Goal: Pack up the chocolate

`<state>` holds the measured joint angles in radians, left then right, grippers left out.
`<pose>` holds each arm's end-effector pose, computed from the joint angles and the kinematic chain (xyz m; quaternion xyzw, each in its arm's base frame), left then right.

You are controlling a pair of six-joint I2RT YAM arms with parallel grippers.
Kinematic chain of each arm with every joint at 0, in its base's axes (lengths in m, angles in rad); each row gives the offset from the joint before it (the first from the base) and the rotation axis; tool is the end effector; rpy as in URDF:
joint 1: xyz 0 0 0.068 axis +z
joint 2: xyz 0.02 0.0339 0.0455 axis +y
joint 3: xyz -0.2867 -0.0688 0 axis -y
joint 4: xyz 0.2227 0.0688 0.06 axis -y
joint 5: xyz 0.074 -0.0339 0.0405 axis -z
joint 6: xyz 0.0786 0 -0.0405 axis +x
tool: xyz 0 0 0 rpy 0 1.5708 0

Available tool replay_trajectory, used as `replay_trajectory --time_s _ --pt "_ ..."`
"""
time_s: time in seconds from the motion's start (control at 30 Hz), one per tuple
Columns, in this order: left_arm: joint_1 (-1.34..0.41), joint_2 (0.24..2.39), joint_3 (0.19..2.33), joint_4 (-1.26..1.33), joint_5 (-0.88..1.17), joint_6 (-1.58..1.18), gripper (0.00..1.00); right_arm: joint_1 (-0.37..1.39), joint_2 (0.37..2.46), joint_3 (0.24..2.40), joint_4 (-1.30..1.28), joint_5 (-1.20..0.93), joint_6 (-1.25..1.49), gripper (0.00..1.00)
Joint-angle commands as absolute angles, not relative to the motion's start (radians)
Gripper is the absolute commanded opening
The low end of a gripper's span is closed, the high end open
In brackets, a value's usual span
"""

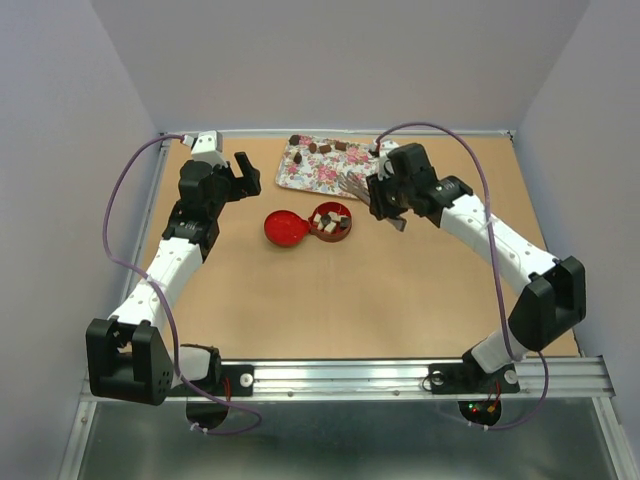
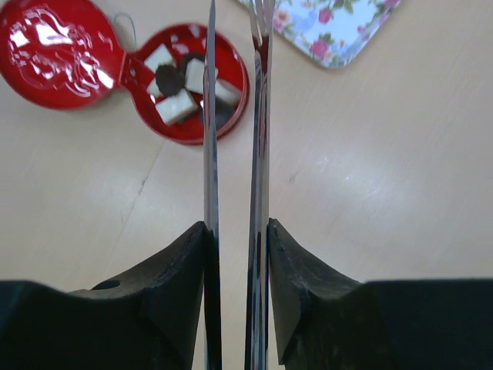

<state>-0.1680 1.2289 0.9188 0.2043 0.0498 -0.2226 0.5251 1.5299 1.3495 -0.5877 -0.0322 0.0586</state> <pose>0.3010 -0.0550 0.3567 -0.0036 0.7435 -0.1479 0.6522 0.2997 0.1766 0.3130 -0.2189 0.8940 0.1266 0.3698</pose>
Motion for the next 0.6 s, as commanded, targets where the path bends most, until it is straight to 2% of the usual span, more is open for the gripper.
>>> replay_trajectory --time_s 0.0,0.57 --pt "-0.164 1.192 0.968 0.232 0.054 -0.219 0.99 0.532 1.607 1.505 -0.552 0.017 0.018 0.41" --pt "-0.164 1.186 0.965 0.235 0.055 -0.222 0.99 0.532 2.117 1.986 -0.465 -0.098 -0.067 0.45"
